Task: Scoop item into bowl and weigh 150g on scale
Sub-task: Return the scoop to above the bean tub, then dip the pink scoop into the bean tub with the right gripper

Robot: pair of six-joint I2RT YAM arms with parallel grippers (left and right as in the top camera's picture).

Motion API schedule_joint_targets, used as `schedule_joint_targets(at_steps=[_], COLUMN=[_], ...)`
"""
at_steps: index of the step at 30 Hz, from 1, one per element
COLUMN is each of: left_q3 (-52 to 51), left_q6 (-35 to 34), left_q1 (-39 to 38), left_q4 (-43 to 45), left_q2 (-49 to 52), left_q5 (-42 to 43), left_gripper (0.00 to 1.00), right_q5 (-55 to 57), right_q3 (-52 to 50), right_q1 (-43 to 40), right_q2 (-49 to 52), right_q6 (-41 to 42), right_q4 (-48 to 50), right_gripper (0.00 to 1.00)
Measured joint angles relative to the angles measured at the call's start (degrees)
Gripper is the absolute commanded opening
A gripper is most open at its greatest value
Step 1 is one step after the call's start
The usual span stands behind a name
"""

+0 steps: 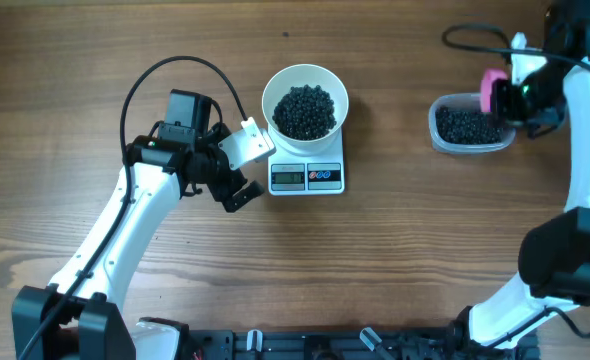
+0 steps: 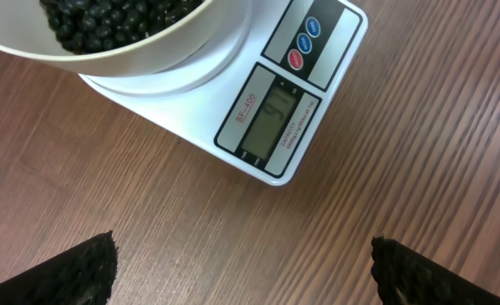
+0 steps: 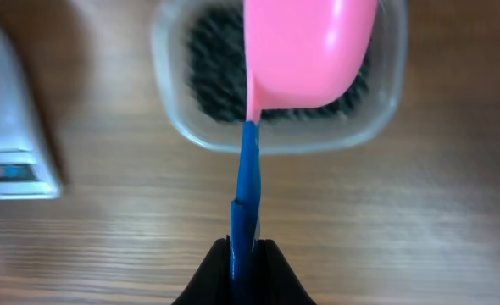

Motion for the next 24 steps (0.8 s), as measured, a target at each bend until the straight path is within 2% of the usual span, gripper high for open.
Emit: schedule_joint_targets(at_steps=[6,11,24], left_q3=[0.0,0.0,0.0], left_q6=[0.0,0.0,0.0], left_q1=[0.0,0.0,0.0], left_q4=[0.0,0.0,0.0], left_q2=[0.0,0.0,0.0], left_q5=[0.0,0.0,0.0], left_gripper=[1.00,1.00,1.00], right_q5=[6.2,6.5,-1.4], right_q3=[-12.7,-18.0,-19.6], right_q1=[0.0,0.2,1.6], right_q2=[0.0,0.0,0.0], right_q6=[0.0,0.0,-0.2], right_q4=[6.6,12.8,13.6], right_gripper=[0.04,0.04,0.04])
